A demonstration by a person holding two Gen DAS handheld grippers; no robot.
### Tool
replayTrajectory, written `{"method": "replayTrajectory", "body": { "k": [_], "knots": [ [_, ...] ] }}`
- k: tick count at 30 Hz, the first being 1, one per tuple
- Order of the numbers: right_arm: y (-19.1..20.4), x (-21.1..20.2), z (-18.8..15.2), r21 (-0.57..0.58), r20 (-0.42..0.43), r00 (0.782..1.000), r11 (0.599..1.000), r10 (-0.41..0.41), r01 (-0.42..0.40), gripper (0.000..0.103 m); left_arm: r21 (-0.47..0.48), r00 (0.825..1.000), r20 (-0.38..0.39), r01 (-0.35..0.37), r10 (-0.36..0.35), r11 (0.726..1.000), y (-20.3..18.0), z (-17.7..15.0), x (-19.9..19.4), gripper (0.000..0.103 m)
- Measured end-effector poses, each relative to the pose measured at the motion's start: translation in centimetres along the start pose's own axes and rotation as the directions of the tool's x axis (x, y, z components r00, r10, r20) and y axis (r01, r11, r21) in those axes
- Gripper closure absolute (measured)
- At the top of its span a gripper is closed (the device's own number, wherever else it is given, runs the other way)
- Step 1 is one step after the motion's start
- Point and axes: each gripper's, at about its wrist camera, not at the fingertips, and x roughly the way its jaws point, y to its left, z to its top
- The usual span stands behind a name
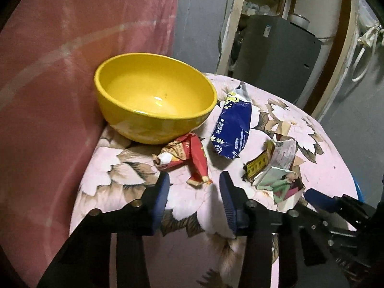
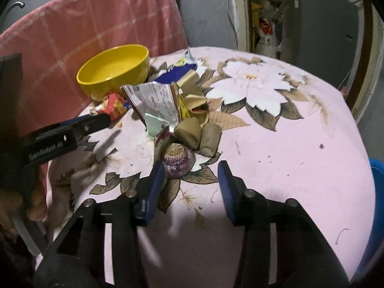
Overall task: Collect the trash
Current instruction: 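Grasp red wrapper with left gripper while right grasps the purple-gold ball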
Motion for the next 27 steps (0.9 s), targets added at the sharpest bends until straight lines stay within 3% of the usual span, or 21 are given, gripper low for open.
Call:
{"method": "replayTrajectory", "body": {
  "k": [9, 14, 21, 27],
  "knots": [
    [0.7, 1.1, 0.9, -0.019, -0.024, 0.999, 1.000, 0.023, -0.023, 0.044, -0.035, 0.999, -0.031, 0.036, -0.037, 0.999, 0.7, 0.8, 0.7, 0.095],
    [1.1, 1.3, 0.8, -0.034, -0.029, 0.999, 0.999, 0.039, -0.040, 0.053, -0.039, 0.998, -0.032, 0.045, -0.046, 0.998, 0.7, 0.7, 0.4, 0.097],
    [1.0, 0.2, 0.3, -0.017, -0.007, 0.998, 0.998, 0.063, -0.064, 0.054, -0.047, 0.998, -0.010, 0.065, -0.065, 0.997, 0.2, -0.2, -1.5, 0.098],
    [0.5, -2.8, -0.8, 0.020, 0.066, 0.996, 0.998, 0.053, -0.054, 0.054, -0.036, 0.996, 0.024, 0.092, -0.091, 0.995, -1.1, -1.3, -3.6, 0.098]
  ]
}}
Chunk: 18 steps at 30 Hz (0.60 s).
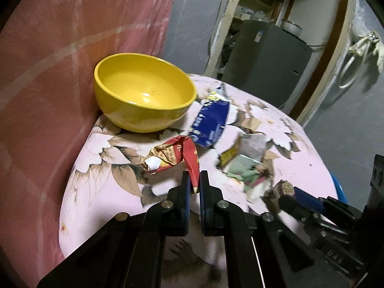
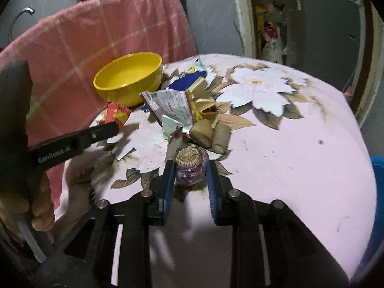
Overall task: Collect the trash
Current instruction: 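Grasp red wrapper with left gripper while right grasps the purple-gold ball, then carry red wrapper and purple ball over the blue bucket and open both grippers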
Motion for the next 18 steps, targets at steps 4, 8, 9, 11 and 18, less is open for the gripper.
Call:
{"method": "replayTrajectory", "body": {
  "k": [4, 8, 9, 11, 18],
  "knots": [
    [-0.6, -2.7, -0.5, 0.026, 0.079, 0.997, 1.000, -0.008, 0.006, 0.054, 0.020, 0.998, 0.047, 0.038, -0.039, 0.999, -1.9, -0.3, -1.7, 0.098],
    [-1.3, -6.6, -0.8, 0.042, 0.195, 0.980, 0.999, -0.038, 0.030, 0.054, 0.066, 0.988, 0.117, 0.090, -0.098, 0.994, -4.7, -0.3, -3.7, 0.098],
    [-1.5, -7.3, -0.8, 0.045, 0.220, 0.974, 0.998, -0.046, 0.037, 0.054, 0.077, 0.985, 0.132, 0.104, -0.113, 0.992, -5.4, -0.2, -4.1, 0.098],
    [-1.9, -9.5, -0.9, 0.051, 0.285, 0.956, 0.997, -0.071, 0.059, 0.054, 0.103, 0.975, 0.164, 0.132, -0.148, 0.986, -6.9, -0.1, -5.0, 0.098],
    [-3.4, -16.1, -1.0, 0.075, 0.464, 0.870, 0.986, -0.167, 0.149, 0.054, 0.231, 0.926, 0.263, 0.211, -0.270, 0.950, -13.2, 0.6, -7.7, 0.098]
  ]
}}
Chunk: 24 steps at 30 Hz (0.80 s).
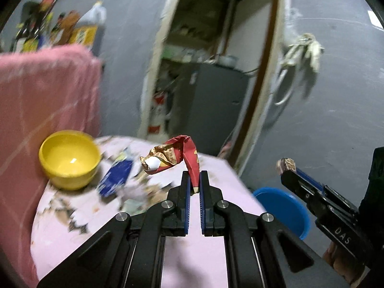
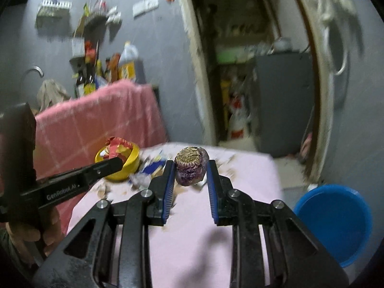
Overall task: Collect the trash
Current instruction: 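Carry red wrapper and purple ball over the blue bucket and open both grippers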
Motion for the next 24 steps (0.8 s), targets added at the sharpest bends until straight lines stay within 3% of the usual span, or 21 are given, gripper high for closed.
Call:
{"method": "replayTrajectory", "body": {
  "k": [5, 10, 17, 24],
  "knots": [
    [-2.4, -3.4, 1.4, 0.002, 0.104, 0.991, 0.997, -0.082, 0.082, 0.051, 0.078, 0.997, 0.033, 0.068, -0.071, 0.995, -4.1, 1.4, 0.8, 0.098],
    [-5.7, -6.0, 2.1, 0.034, 0.155, 0.975, 0.987, -0.158, 0.154, 0.051, 0.146, 0.989, 0.026, 0.142, -0.147, 0.979, -8.5, 2.0, 2.5, 0.098],
    [-10.5, -8.4, 1.7, 0.076, 0.158, 0.954, 0.966, -0.256, 0.247, 0.051, 0.192, 0.975, -0.022, 0.220, -0.220, 0.956, -13.5, 1.5, 5.6, 0.098],
    [-14.9, -9.1, 0.3, 0.129, 0.114, 0.937, 0.940, -0.331, 0.317, 0.051, 0.190, 0.955, -0.129, 0.288, -0.267, 0.938, -17.1, 0.7, 9.8, 0.098]
  ]
}}
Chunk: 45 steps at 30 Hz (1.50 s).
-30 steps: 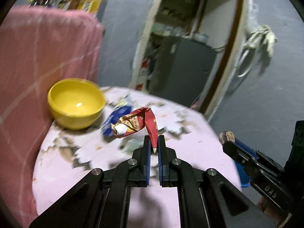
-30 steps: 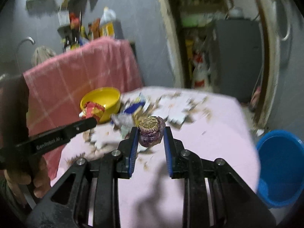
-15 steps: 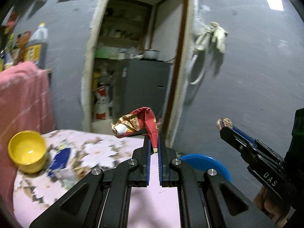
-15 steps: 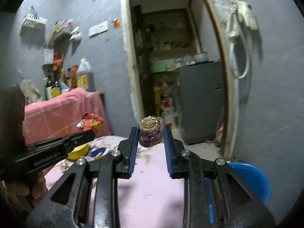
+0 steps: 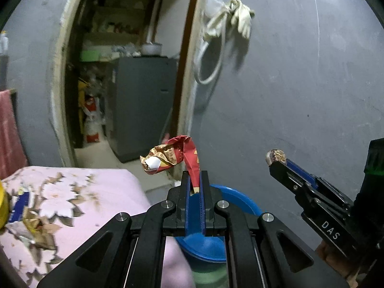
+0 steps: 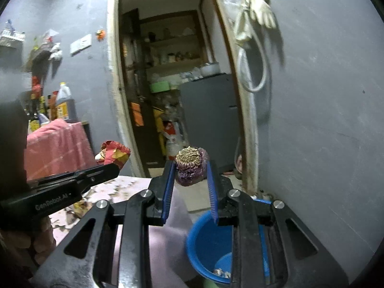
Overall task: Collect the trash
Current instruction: 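Carry red wrapper and purple ball over the blue bucket and open both grippers, then move both grippers back toward the trash on the table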
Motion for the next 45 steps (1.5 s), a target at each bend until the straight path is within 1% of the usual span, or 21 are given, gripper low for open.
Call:
{"method": "replayTrajectory", "body": {
  "k": [5, 11, 13, 14, 16, 17, 18, 19, 20, 24, 29, 35, 37, 39, 43, 44, 45],
  "knots": [
    [-2.9, 1.4, -1.2, 0.055, -0.057, 0.998, 0.998, -0.038, 0.041, 0.051, 0.010, 0.995, -0.095, 0.034, -0.033, 0.999, -1.1, -0.5, 3.7, 0.098],
    [-4.9, 3.2, -2.9, 0.096, -0.124, 0.991, 0.993, -0.059, 0.071, 0.049, 0.012, 0.979, -0.187, 0.080, -0.076, 0.997, -1.6, -1.2, 7.9, 0.097],
    [-5.6, 3.8, -3.3, 0.108, -0.142, 0.988, 0.991, -0.066, 0.082, 0.048, 0.015, 0.974, -0.212, 0.081, -0.076, 0.997, -1.7, -1.5, 8.9, 0.095],
    [-5.9, 4.0, -3.5, 0.114, -0.152, 0.986, 0.990, -0.069, 0.087, 0.048, 0.015, 0.972, -0.222, 0.082, -0.077, 0.996, -1.6, -1.7, 9.3, 0.093],
    [-6.4, 4.4, -3.9, 0.126, -0.170, 0.983, 0.987, -0.075, 0.098, 0.047, 0.014, 0.968, -0.236, 0.087, -0.082, 0.996, -1.5, -1.9, 10.0, 0.086],
    [-6.6, 4.5, -4.1, 0.132, -0.175, 0.981, 0.986, -0.079, 0.102, 0.044, 0.012, 0.968, -0.237, 0.089, -0.084, 0.996, -1.4, -2.1, 10.1, 0.080],
    [-6.8, 4.6, -4.2, 0.137, -0.178, 0.981, 0.985, -0.081, 0.106, 0.042, 0.008, 0.968, -0.235, 0.090, -0.086, 0.996, -1.2, -2.3, 10.2, 0.076],
    [-6.9, 4.6, -4.2, 0.140, -0.180, 0.980, 0.984, -0.083, 0.109, 0.038, 0.005, 0.969, -0.234, 0.087, -0.084, 0.996, -1.2, -2.4, 10.2, 0.075],
    [-7.1, 4.6, -4.3, 0.144, -0.182, 0.980, 0.983, -0.085, 0.112, 0.036, 0.001, 0.968, -0.236, 0.083, -0.081, 0.997, -1.2, -2.6, 10.1, 0.075],
    [-7.2, 4.4, -4.4, 0.153, -0.184, 0.979, 0.981, -0.090, 0.119, 0.034, -0.014, 0.970, -0.233, 0.065, -0.067, 0.998, -0.6, -2.9, 10.0, 0.075],
    [-6.6, 4.1, -4.0, 0.146, -0.171, 0.981, 0.983, -0.088, 0.114, 0.032, -0.029, 0.976, -0.214, 0.046, -0.051, 0.999, -0.1, -2.9, 8.7, 0.071],
    [-5.1, 3.2, -3.0, 0.131, -0.145, 0.986, 0.987, -0.077, 0.097, 0.029, -0.054, 0.984, -0.176, 0.017, -0.026, 0.998, 1.5, -2.3, 6.4, 0.070],
    [-4.5, 2.9, -2.7, 0.126, -0.137, 0.988, 0.988, -0.071, 0.089, 0.028, -0.063, 0.987, -0.160, 0.001, -0.011, 0.998, 1.9, -2.0, 5.4, 0.065],
    [-3.7, 2.5, -2.3, 0.118, -0.127, 0.990, 0.990, -0.064, 0.079, 0.026, -0.081, 0.991, -0.136, -0.019, 0.007, 0.997, 2.7, -1.8, 4.1, 0.058],
    [-1.9, 1.8, -1.5, 0.098, -0.105, 0.993, 0.994, -0.045, 0.055, 0.020, -0.121, 0.995, -0.092, -0.055, 0.044, 0.991, 4.4, -1.4, 1.1, 0.048],
    [-1.3, 1.6, -1.3, 0.092, -0.098, 0.994, 0.995, -0.040, 0.049, 0.016, -0.127, 0.995, -0.078, -0.071, 0.061, 0.989, 4.8, -1.4, 0.2, 0.043],
    [-0.7, 1.4, -1.1, 0.088, -0.093, 0.995, 0.995, -0.037, 0.045, 0.014, -0.130, 0.995, -0.066, -0.089, 0.081, 0.988, 5.2, -1.4, -0.7, 0.036]
  ]
}}
